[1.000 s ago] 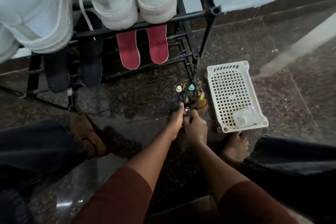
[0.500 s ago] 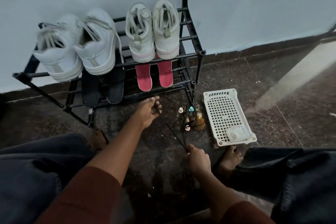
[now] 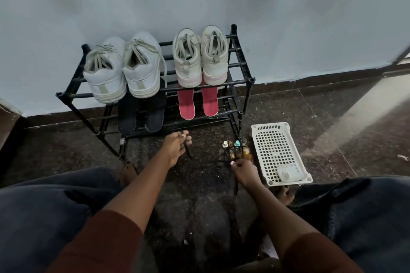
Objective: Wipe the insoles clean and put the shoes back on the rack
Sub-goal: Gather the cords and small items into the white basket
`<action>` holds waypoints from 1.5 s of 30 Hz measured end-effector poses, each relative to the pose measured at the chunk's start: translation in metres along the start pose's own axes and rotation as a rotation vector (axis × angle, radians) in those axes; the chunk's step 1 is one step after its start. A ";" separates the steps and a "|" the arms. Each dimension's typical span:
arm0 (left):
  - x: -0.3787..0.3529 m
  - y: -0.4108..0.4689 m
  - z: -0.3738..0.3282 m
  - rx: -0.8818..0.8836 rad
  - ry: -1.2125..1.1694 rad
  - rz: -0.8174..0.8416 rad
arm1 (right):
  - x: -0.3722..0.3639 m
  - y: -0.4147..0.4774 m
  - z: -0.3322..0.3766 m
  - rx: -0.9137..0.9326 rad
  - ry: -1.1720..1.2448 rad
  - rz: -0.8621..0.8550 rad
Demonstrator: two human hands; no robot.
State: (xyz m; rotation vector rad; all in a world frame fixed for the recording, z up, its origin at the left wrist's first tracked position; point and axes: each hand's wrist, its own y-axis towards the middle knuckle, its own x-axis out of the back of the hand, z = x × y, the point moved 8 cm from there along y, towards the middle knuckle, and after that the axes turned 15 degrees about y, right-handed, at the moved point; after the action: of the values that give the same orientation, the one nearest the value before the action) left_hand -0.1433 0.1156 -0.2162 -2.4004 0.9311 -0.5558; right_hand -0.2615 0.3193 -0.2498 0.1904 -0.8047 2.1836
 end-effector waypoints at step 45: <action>-0.043 -0.013 0.019 -0.294 0.093 0.171 | -0.025 0.010 0.117 0.378 0.058 0.365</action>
State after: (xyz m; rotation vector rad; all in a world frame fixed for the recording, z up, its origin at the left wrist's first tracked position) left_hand -0.1555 0.1602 -0.2319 -2.5326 1.3251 -0.4980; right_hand -0.2662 0.2281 -0.1718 0.1772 -0.4080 2.6638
